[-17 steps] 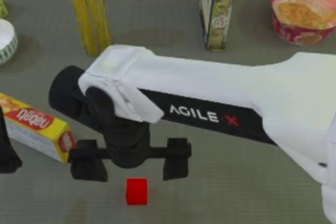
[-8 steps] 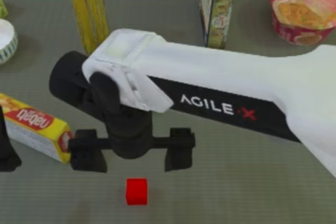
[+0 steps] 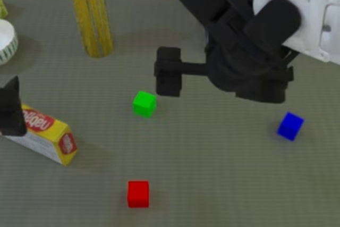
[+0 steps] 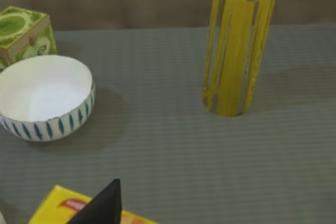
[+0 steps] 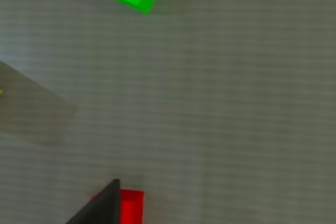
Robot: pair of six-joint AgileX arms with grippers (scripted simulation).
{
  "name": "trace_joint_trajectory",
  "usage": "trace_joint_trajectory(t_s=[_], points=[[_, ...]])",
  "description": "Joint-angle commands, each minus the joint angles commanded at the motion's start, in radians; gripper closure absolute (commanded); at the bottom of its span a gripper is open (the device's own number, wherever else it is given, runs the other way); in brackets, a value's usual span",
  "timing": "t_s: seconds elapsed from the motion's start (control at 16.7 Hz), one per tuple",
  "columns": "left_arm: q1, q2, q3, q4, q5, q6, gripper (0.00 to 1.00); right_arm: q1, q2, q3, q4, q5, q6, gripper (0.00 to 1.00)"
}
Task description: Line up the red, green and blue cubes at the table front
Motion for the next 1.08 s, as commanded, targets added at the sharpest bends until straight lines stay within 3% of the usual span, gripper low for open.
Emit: trace_joint_trajectory(t_s=[0.24, 0.48, 0.72, 1.08], points=[[-0.089, 0.43, 0.353, -0.236, 0.006, -0.011, 0.0, -0.186, -0.438, -0.36, 0.194, 0.032, -0.193, 0.0], [-0.182, 0.886, 0.725, -0.486, 0.012, -0.024, 0.0, -0.386, -0.888, -0.762, 0.408, 0.028, -0.399, 0.0], [-0.265, 1.303, 1.074, -0.707, 0.015, -0.036, 0.0, -0.561, -1.26, -1.113, 0.618, -0.012, -0.574, 0.0], [-0.35, 1.729, 1.466, -0.913, 0.011, -0.049, 0.0, -0.739, -1.605, -1.447, 0.889, -0.109, -0.737, 0.0]])
